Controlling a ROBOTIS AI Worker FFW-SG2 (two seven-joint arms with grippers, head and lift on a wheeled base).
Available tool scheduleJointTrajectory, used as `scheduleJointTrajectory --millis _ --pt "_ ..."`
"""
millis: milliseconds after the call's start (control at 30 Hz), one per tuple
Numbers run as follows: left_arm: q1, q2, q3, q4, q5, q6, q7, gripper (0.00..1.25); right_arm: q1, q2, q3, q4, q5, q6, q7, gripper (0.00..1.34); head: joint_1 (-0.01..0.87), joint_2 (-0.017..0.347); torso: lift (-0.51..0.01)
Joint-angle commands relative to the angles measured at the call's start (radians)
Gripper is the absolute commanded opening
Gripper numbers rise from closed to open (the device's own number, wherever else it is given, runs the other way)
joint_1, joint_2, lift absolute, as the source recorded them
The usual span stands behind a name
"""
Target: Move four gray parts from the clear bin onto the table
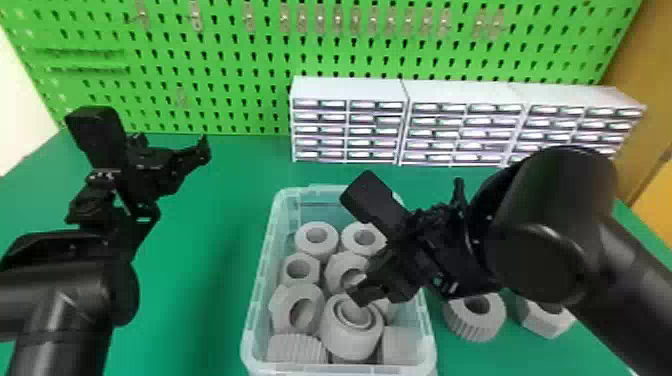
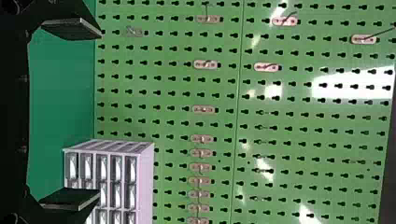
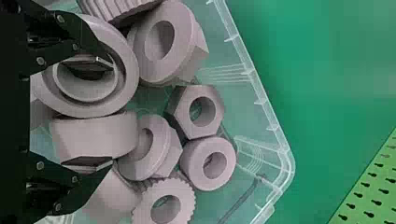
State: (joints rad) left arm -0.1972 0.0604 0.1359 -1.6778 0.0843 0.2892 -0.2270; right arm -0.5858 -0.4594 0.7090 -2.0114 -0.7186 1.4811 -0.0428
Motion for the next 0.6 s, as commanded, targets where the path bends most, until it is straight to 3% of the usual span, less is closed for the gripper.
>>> scheduleJointTrajectory --millis 0,567 --pt "-0.002 0.001 -0.004 0.001 0.002 0.001 0.0 1.15 -0.005 -0.001 0.006 0.006 -0.005 -0.001 0.0 0.8 0.686 0.026 -0.05" --pt "-0.001 0.001 -0.007 0.003 0.005 0.007 0.0 1.15 -0.016 -0.002 0.012 0.022 -0.022 -0.001 0.0 0.8 0.686 0.026 -0.05"
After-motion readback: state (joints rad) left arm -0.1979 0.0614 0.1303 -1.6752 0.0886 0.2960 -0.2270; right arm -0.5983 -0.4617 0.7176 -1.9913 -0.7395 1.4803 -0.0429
